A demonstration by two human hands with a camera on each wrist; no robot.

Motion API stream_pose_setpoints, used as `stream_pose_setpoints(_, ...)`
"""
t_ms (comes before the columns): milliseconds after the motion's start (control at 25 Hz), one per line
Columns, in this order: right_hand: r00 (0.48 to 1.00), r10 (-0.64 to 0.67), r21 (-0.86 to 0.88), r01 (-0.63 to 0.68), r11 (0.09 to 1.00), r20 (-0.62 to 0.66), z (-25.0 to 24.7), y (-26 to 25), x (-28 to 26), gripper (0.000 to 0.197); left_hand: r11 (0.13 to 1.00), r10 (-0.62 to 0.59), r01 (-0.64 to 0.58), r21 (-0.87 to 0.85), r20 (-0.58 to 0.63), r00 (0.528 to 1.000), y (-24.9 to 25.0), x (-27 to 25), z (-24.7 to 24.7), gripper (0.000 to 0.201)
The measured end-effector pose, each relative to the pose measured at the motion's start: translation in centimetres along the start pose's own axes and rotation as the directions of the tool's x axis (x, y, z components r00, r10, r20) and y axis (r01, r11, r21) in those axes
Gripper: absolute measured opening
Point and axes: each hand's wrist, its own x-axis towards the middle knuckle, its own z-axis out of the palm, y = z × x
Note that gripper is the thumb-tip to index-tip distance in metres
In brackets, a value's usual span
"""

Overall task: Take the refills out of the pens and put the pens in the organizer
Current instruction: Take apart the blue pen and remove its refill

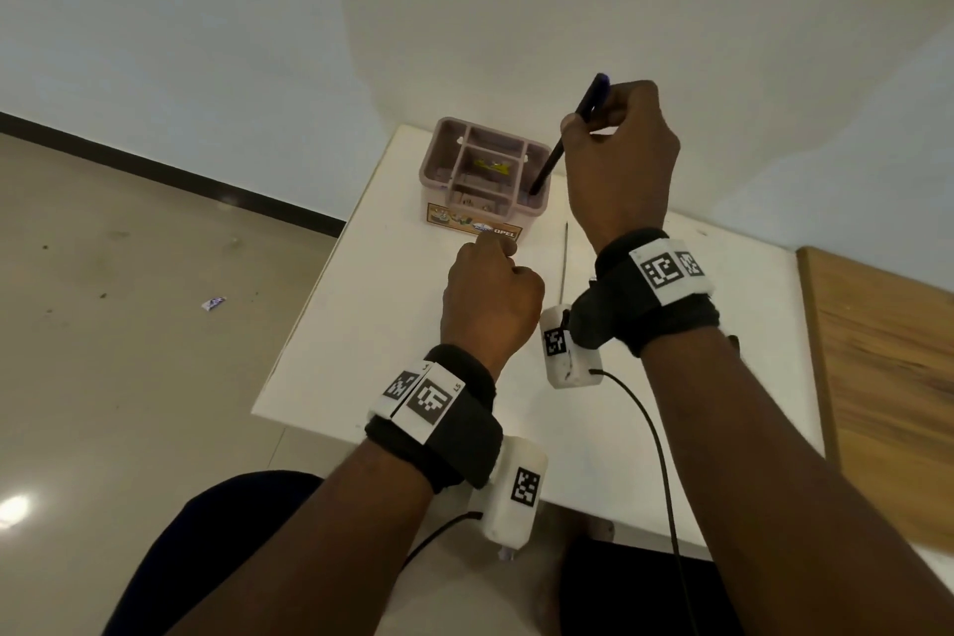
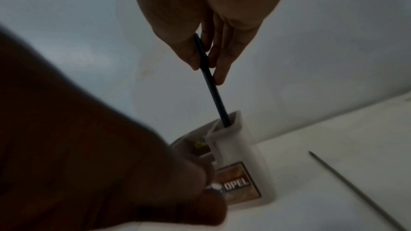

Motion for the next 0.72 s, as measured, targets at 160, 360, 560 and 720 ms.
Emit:
stream_pose_setpoints(160,0.996,-0.014,0.007,0.014,1.000,0.090,1.7,2.3,-2.4,0.025,1.000,0.014,-0.014,-0.013,0.000,1.000,-0.1,-0.1,-0.2,0.043)
stream_pose_setpoints(360,0.993,0.044,0.036,-0.049,0.998,0.106,2.3,4.2,-3.5,0.024,1.000,0.021,-0.021,-0.001,0.000,1.000,-0.2,-0.2,0.0,0.043)
stream_pose_setpoints(560,0.989,0.036,0.025,-0.040,0.999,0.147,1.5,4.7,-3.8,0.024,0.999,0.033,-0.033,0.016,0.009,0.999,0.1,-0.4,0.9,0.043)
stream_pose_setpoints(720,0.992,0.029,-0.003,-0.029,1.000,0.124,-3.1,6.0,-4.5,0.025,0.997,0.071,-0.073,0.041,0.041,0.997,0.6,-1.5,2.8,0.039)
